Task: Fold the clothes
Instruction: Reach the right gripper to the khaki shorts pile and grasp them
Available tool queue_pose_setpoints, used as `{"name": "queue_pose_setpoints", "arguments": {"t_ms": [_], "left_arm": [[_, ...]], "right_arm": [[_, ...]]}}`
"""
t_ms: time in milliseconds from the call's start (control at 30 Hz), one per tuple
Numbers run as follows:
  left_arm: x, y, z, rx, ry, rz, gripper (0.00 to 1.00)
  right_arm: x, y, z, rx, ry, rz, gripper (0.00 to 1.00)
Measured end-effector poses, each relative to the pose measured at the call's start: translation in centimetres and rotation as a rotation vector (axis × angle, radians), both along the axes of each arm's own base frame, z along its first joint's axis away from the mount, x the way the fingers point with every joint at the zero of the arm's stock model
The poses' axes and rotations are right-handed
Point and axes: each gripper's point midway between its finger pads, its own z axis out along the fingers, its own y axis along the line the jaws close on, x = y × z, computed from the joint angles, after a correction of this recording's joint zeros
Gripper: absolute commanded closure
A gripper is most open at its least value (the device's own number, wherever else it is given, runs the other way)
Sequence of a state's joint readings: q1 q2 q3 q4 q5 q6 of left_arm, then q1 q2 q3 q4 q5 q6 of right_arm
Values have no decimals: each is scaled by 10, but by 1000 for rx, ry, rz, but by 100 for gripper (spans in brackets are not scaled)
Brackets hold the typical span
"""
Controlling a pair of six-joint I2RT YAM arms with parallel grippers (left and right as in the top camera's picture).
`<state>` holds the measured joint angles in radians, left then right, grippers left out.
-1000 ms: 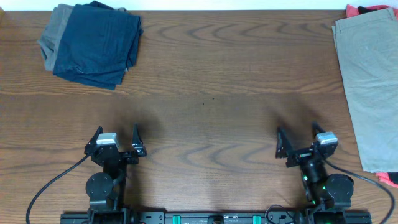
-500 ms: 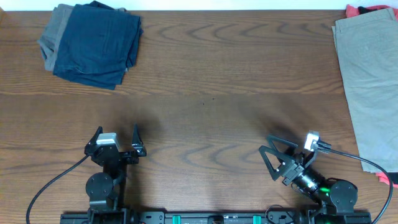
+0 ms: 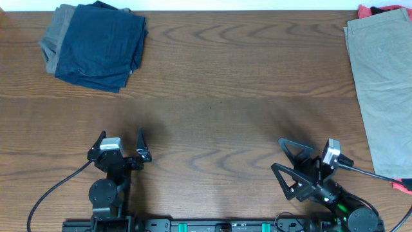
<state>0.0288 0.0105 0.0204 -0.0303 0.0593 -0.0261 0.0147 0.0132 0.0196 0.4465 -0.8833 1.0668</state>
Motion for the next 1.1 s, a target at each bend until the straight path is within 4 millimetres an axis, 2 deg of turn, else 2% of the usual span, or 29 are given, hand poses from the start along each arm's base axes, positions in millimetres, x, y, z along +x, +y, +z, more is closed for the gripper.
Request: {"name": "queue_pose_setpoints", "arguments": {"t_ms": [100,233,333,400,600,767,867,1100], "left_arm": [[0,0,0,0,0,0,2],[0,0,0,0,0,0,2],[0,0,0,0,0,0,2],[0,0,0,0,0,0,2],[0,0,0,0,0,0,2],[0,0,0,0,0,0,2],[0,0,0,0,0,1,2],[0,0,0,0,1,1,2]], "right_arm": [[1,-3,17,-17,-40,-35,1],[3,-6,54,-62,-106,-87,1],[12,-7,78,-131,-121,-121,1],[25,-8,87,-181,-96,-145,1],[91,-23,97,-373,78,-268,1],[159,-51,93,-602,265,-398,1],[199,-77,76,-780,432,-475,1],[277,-148,40,-1136,731,-590,1]]}}
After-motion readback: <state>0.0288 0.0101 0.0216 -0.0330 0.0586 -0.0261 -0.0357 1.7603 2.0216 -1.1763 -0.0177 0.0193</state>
